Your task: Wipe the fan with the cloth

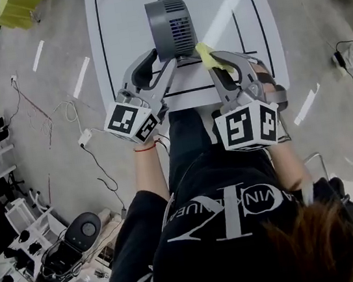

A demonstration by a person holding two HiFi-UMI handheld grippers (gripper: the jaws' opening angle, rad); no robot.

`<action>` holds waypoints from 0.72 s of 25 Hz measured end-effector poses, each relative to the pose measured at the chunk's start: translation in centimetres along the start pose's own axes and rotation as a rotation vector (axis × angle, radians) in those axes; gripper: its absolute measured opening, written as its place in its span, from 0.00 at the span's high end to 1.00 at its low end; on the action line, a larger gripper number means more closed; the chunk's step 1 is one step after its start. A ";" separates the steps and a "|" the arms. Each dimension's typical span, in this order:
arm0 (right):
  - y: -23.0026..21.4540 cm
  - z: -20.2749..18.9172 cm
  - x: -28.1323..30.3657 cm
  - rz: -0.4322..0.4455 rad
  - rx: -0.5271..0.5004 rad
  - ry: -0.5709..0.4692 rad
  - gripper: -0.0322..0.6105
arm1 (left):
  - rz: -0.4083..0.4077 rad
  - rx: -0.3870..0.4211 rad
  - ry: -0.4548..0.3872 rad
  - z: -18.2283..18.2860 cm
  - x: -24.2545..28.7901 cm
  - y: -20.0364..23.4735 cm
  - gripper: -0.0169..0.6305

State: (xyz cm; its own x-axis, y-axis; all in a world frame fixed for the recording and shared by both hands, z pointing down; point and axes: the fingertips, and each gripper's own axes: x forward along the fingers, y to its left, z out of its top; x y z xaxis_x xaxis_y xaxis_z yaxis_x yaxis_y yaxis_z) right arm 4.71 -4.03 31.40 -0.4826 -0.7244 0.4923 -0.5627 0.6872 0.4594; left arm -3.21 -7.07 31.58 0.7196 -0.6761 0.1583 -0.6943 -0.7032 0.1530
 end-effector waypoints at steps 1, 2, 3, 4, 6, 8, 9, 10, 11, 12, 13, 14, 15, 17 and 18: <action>0.0 -0.5 0.2 0.006 0.002 0.004 0.89 | -0.006 -0.002 0.006 -0.3 0.5 -0.2 0.69; -0.1 -0.8 0.2 0.011 0.003 0.007 0.89 | -0.011 -0.003 0.011 -0.5 0.9 -0.4 0.70; -0.2 -1.0 0.2 0.014 0.004 0.010 0.89 | -0.014 -0.002 0.015 -0.5 1.0 -0.5 0.74; -0.3 -0.9 0.2 0.016 0.006 0.010 0.89 | -0.019 -0.003 0.018 -0.3 1.0 -0.4 0.74; -0.5 0.1 0.3 0.017 0.013 0.006 0.89 | -0.034 -0.012 0.022 0.6 0.2 0.1 0.76; -0.3 1.5 0.5 0.017 0.018 -0.004 0.89 | -0.037 -0.024 0.022 1.5 -1.0 0.8 0.76; -0.3 2.0 0.6 0.016 0.017 -0.012 0.89 | -0.036 -0.035 0.017 1.8 -1.4 1.1 0.76; -0.3 2.2 0.6 0.015 0.015 -0.023 0.89 | -0.034 -0.048 0.009 1.9 -1.6 1.2 0.75; -0.5 2.3 0.6 0.013 0.009 -0.035 0.89 | -0.032 -0.059 0.002 1.9 -1.6 1.1 0.75; -0.7 2.4 0.5 0.011 0.000 -0.049 0.89 | -0.031 -0.068 -0.004 1.9 -1.6 0.9 0.75; -0.9 2.6 0.4 0.008 -0.012 -0.061 0.89 | -0.030 -0.076 -0.007 1.9 -1.5 0.8 0.75; -1.1 2.9 0.4 0.006 -0.025 -0.073 0.89 | -0.028 -0.083 -0.009 1.9 -1.5 0.7 0.75; -1.2 3.2 0.5 0.005 -0.039 -0.083 0.89 | -0.025 -0.089 -0.013 2.0 -1.6 0.8 0.75; -1.3 4.2 1.1 0.004 -0.065 -0.103 0.89 | -0.017 -0.101 -0.021 2.0 -2.1 1.3 0.75; -1.3 4.7 1.4 0.003 -0.075 -0.113 0.89 | -0.012 -0.109 -0.027 2.0 -2.4 1.7 0.75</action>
State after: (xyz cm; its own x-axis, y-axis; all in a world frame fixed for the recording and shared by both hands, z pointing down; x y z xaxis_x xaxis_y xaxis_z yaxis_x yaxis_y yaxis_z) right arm 1.69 -6.19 28.01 -0.5589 -0.7210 0.4096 -0.5113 0.6885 0.5143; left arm -6.09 -7.07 29.50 0.7267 -0.6745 0.1302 -0.6815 -0.6841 0.2598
